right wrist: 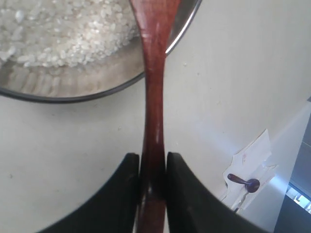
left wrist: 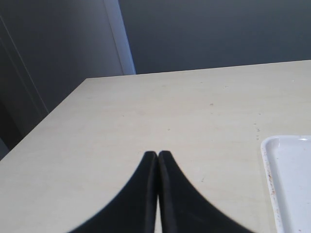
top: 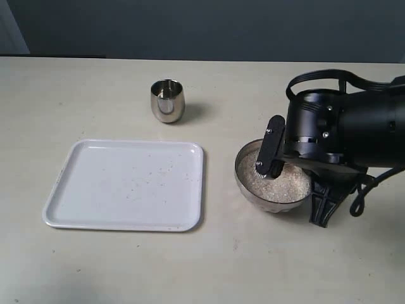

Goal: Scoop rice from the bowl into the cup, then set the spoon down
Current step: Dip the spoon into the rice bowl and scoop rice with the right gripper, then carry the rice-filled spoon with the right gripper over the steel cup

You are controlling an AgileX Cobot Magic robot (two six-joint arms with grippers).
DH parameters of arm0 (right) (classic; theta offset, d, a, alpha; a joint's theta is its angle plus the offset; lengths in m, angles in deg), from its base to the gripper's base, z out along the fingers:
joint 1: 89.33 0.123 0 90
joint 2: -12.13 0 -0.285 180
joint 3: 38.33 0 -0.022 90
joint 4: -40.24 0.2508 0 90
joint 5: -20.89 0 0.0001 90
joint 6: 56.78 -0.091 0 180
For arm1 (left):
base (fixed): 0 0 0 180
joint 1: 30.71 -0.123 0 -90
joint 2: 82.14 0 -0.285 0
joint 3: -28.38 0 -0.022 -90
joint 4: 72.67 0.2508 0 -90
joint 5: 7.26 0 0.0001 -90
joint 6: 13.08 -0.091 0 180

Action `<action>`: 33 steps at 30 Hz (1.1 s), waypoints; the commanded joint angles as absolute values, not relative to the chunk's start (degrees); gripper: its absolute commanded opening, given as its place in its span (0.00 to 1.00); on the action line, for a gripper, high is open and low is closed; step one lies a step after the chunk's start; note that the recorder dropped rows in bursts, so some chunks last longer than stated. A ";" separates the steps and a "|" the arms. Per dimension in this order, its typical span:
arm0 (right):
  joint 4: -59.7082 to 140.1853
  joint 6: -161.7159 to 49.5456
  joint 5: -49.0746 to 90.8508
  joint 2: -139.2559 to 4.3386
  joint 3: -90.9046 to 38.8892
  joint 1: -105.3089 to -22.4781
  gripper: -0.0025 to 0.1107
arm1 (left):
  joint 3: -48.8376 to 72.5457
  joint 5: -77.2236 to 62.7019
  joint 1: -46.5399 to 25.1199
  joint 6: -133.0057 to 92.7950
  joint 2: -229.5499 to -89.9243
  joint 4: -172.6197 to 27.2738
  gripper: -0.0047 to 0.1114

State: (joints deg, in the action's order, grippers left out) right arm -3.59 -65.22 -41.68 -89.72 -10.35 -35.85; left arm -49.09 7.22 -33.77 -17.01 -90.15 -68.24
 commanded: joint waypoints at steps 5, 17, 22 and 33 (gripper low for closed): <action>-8.34 -69.35 -43.50 -89.30 -10.61 -36.06 0.02 | -48.84 6.44 -33.37 -16.77 -89.92 -68.05 0.04; -0.99 -62.59 -40.66 -89.30 -10.61 -36.05 0.02 | -48.84 6.44 -33.37 -16.77 -89.92 -68.05 0.04; 0.83 -58.84 -39.98 -89.30 -10.61 -36.05 0.02 | -48.84 6.44 -33.37 -16.77 -89.92 -68.05 0.04; 9.06 -53.35 -40.89 -89.19 -17.78 -40.68 0.02 | -48.84 6.44 -33.37 -16.77 -89.92 -68.05 0.04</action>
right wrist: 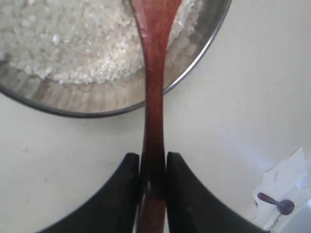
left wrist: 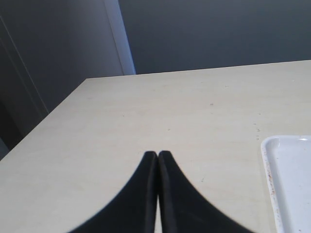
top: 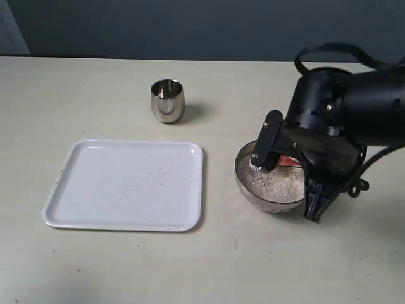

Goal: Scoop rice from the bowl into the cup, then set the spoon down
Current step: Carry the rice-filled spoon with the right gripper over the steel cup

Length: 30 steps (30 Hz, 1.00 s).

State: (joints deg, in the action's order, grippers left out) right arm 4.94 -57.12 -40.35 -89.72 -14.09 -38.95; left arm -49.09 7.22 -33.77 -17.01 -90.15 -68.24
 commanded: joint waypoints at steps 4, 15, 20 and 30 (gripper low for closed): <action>8.74 -52.03 -42.52 -89.19 -19.32 -40.68 0.02 | -48.84 6.44 -33.37 -16.77 -89.92 -68.05 0.04; 8.98 -49.84 -40.73 -89.19 -19.81 -40.68 0.02 | -48.84 6.44 -33.37 -16.77 -89.92 -68.05 0.04; 11.29 -48.83 -38.36 -90.26 -27.59 -40.68 0.02 | -48.84 6.44 -33.37 -16.77 -89.92 -68.05 0.04; 22.67 -35.77 -38.95 -104.70 -46.45 -43.63 0.02 | -48.84 6.44 -33.37 -16.77 -89.92 -68.05 0.04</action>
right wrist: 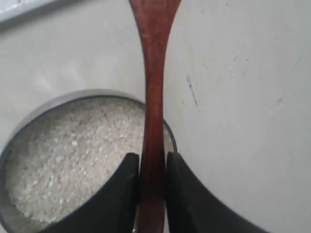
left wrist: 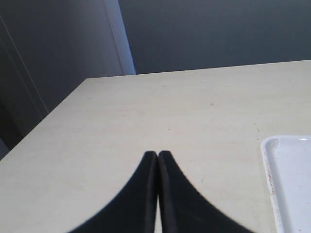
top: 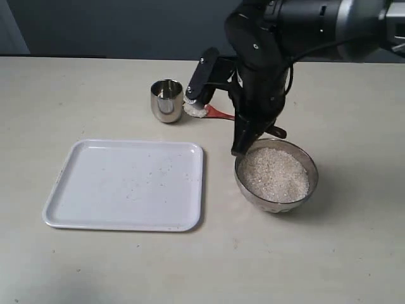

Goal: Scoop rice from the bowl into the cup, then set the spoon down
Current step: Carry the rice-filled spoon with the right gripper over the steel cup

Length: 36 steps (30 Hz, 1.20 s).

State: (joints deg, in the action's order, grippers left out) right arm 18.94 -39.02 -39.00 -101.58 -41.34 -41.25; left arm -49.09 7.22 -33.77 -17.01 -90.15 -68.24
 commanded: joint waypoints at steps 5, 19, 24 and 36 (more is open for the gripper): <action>25.65 -33.92 -38.59 -110.23 -56.22 -47.03 0.02 | -48.84 6.44 -33.37 -16.77 -89.92 -68.05 0.04; 22.59 -32.90 -36.73 -121.19 -68.57 -47.03 0.02 | -48.84 6.44 -33.37 -16.77 -89.92 -68.05 0.04; 21.01 -32.90 -34.88 -122.41 -68.79 -47.37 0.02 | -48.84 6.44 -33.37 -16.77 -89.92 -68.05 0.04; 19.22 -32.90 -30.55 -124.66 -68.79 -47.37 0.02 | -48.84 6.44 -33.37 -16.77 -89.92 -68.05 0.04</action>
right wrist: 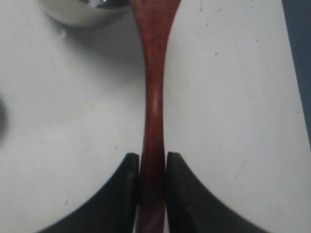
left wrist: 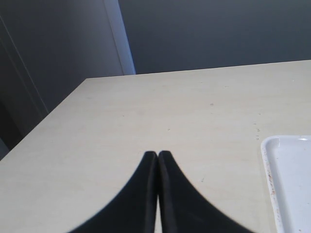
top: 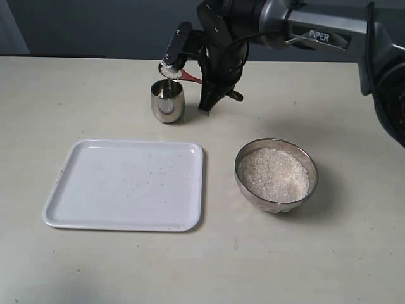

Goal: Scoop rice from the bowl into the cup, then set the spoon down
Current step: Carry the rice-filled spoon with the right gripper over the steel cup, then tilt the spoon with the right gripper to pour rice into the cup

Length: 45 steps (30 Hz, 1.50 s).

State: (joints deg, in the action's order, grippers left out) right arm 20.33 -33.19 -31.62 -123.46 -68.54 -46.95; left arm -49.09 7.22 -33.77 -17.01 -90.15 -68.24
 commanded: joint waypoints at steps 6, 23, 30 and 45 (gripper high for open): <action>19.19 -33.03 -27.76 -125.56 -68.79 -47.37 0.02 | -48.84 6.44 -33.37 -16.77 -89.92 -68.05 0.04; 20.04 -33.16 -23.61 -126.75 -68.79 -47.08 0.02 | -48.84 6.44 -33.37 -16.77 -89.92 -68.05 0.04; 19.64 -33.05 -23.21 -127.40 -68.79 -46.94 0.02 | -48.84 6.44 -33.37 -16.77 -89.92 -68.05 0.04; 16.09 -33.05 -23.67 -127.40 -68.79 -45.84 0.02 | -48.84 6.44 -33.37 -16.77 -89.92 -68.05 0.04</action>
State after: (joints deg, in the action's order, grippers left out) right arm 16.83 -33.19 -23.67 -127.44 -68.54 -46.15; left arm -49.09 7.22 -33.77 -17.01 -90.15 -68.24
